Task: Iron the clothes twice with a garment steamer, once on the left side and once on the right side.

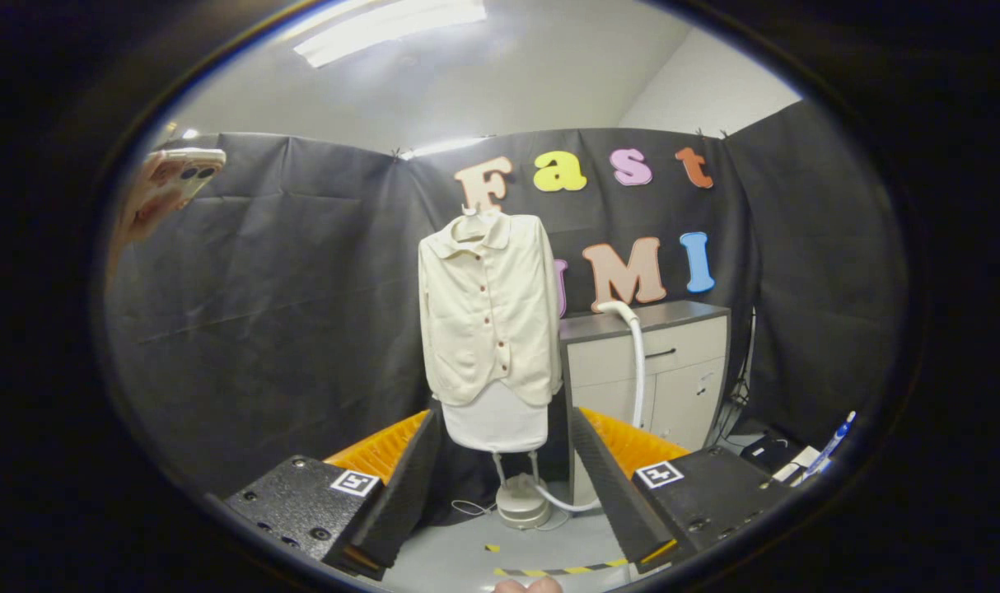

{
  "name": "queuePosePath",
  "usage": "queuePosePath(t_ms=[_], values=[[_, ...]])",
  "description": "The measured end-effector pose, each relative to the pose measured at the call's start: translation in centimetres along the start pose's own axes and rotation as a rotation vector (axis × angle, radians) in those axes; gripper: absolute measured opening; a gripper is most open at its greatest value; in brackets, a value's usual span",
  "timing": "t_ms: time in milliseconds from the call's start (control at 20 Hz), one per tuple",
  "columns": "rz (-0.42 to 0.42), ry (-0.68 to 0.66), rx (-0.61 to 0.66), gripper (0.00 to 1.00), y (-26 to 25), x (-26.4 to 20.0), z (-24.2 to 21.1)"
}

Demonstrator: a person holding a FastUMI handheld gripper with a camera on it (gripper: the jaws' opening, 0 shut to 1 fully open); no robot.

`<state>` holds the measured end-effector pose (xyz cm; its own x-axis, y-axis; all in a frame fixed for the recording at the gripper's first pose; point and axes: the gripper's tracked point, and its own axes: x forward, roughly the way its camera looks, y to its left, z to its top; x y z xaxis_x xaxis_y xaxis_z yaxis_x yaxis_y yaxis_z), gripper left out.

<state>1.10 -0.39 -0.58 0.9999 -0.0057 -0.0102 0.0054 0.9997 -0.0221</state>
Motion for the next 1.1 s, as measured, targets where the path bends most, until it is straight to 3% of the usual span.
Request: queuePosePath(t_ms=[400, 1100], values=[[-0.018, 0.005, -0.017, 0.97, -0.1, 2.3, -0.5], [-0.213, 0.009, -0.081, 0.97, -3.5, 14.4, -0.1]])
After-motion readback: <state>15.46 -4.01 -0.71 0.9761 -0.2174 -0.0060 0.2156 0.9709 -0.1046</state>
